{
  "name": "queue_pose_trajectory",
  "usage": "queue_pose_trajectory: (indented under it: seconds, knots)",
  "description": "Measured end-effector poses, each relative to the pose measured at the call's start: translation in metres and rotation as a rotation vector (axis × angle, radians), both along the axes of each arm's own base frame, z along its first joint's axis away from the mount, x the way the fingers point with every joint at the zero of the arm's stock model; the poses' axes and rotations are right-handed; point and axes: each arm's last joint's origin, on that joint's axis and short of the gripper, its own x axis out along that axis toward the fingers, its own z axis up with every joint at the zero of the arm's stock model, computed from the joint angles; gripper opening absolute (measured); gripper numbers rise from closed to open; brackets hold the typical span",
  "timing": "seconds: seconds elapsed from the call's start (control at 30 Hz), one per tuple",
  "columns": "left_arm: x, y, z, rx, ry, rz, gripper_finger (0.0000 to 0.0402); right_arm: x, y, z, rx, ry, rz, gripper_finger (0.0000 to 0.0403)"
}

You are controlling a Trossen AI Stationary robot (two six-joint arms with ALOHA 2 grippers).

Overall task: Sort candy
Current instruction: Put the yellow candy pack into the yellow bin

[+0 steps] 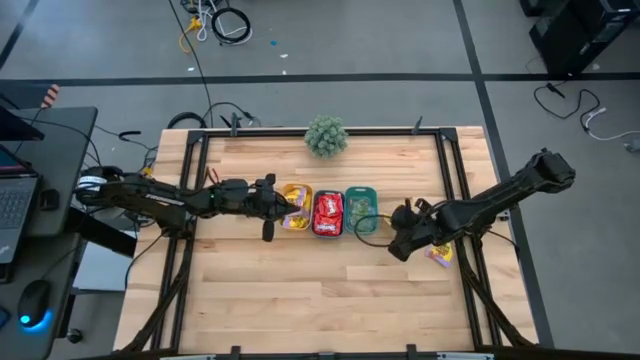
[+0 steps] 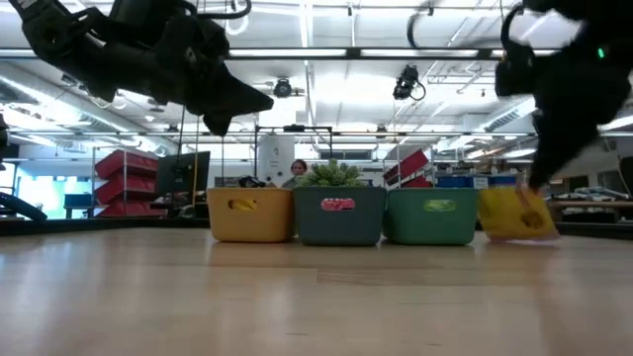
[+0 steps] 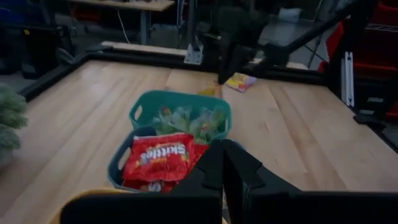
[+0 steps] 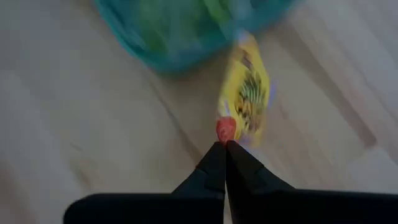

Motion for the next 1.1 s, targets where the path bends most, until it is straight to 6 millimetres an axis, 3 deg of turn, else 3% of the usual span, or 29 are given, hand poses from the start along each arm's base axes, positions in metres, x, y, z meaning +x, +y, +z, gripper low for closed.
queue_pose_trajectory:
  seconds: [0.17, 0.43, 0.73, 1.1]
  knots:
    - [0.003, 0.000, 0.009, 0.065, -0.029, -0.006, 0.0028, 0.005, 0.003, 0.032, 0.025, -0.116, 0.026, 0.0000]
    - [0.008, -0.001, 0.019, 0.078, -0.061, -0.054, 0.0108, 0.017, 0.009, 0.075, -0.030, -0.223, 0.112, 0.0000]
    - [0.028, -0.008, 0.026, 0.142, -0.067, -0.134, 0.0164, 0.037, 0.010, 0.083, -0.078, -0.295, 0.174, 0.0000]
    - [0.097, -0.012, 0.034, 0.298, 0.020, -0.155, 0.0199, 0.046, 0.008, 0.087, -0.093, -0.360, 0.209, 0.0000]
